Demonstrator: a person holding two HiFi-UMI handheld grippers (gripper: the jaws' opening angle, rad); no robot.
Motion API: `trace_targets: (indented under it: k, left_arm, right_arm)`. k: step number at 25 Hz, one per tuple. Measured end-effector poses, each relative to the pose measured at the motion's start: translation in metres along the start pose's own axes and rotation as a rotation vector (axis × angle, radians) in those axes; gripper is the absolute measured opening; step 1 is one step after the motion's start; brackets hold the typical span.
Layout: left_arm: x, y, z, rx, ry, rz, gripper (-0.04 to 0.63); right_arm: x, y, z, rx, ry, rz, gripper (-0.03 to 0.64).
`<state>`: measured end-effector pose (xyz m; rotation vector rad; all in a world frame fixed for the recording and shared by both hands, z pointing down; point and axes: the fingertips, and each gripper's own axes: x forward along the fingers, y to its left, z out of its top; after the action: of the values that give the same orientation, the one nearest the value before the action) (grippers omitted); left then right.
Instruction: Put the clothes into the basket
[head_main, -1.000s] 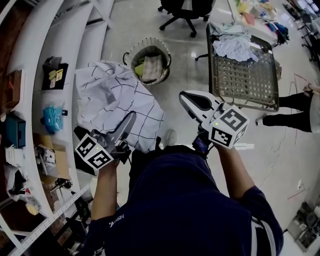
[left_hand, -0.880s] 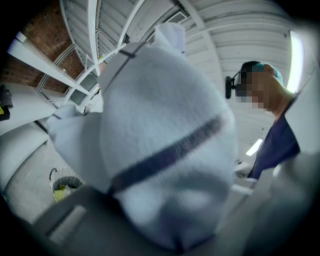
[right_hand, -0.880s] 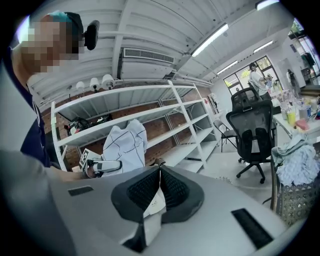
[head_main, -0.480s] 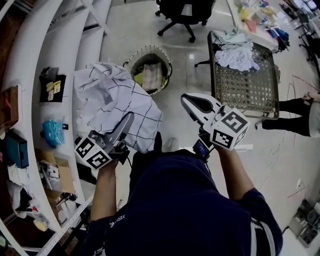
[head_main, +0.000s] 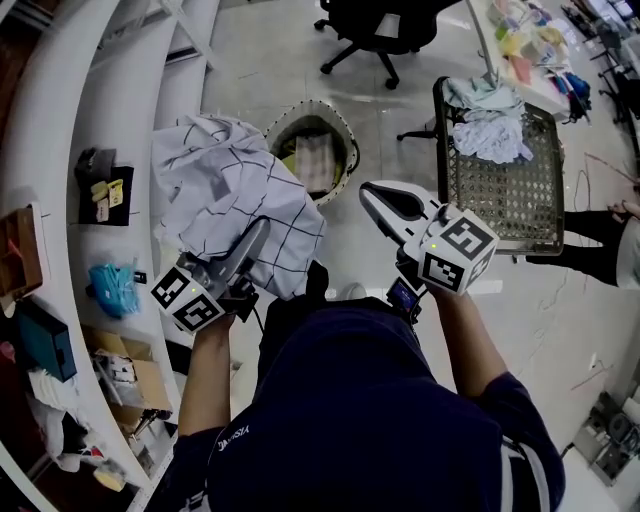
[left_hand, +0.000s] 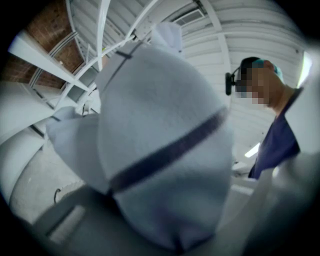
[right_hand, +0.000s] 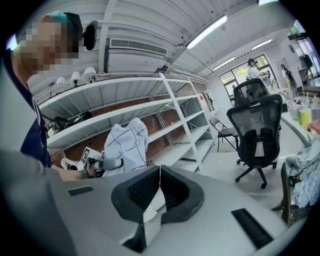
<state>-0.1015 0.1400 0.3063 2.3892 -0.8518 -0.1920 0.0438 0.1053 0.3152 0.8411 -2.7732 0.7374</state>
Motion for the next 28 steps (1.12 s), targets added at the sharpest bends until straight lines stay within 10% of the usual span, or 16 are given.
trace_targets:
  k: [28]
  left_arm:
    - [0.048, 0.166, 0.028, -0.084, 0.141, 0.009, 0.056]
  right_arm:
    - [0.140, -0.099, 0.017, 0.120, 0.063, -0.087, 0.009]
